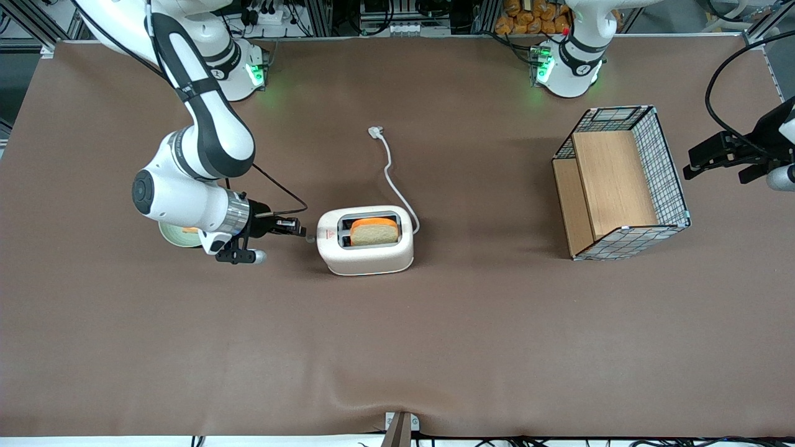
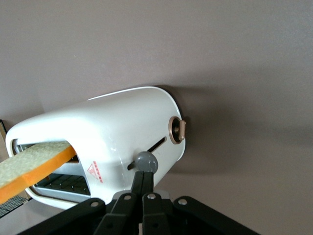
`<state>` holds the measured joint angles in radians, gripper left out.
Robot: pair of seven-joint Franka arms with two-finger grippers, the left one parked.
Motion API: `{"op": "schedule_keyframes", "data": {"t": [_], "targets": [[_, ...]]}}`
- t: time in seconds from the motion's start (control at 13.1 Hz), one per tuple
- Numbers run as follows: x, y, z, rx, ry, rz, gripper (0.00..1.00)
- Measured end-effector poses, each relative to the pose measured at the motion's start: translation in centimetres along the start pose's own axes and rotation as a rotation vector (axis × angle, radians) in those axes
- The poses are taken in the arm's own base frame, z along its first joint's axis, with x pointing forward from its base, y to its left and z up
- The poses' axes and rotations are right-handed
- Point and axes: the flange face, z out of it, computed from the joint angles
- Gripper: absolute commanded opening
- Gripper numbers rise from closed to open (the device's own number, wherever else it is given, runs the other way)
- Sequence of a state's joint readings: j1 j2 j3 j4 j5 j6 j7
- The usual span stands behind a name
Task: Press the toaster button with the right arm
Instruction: 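Push the toaster lever down with the right gripper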
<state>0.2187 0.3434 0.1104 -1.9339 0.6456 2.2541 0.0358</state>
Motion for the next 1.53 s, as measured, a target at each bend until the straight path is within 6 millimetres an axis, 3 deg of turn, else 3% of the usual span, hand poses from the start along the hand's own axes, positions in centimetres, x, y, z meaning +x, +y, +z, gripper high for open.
{"op": "schedule_keyframes", "data": {"t": [0.84, 1.53], "targets": [[0.5, -0.1, 1.9, -0.008, 0.007, -0.001, 0.0], [1.0, 1.1, 4.4, -0.024, 0.013, 0.016, 0.0]]}}
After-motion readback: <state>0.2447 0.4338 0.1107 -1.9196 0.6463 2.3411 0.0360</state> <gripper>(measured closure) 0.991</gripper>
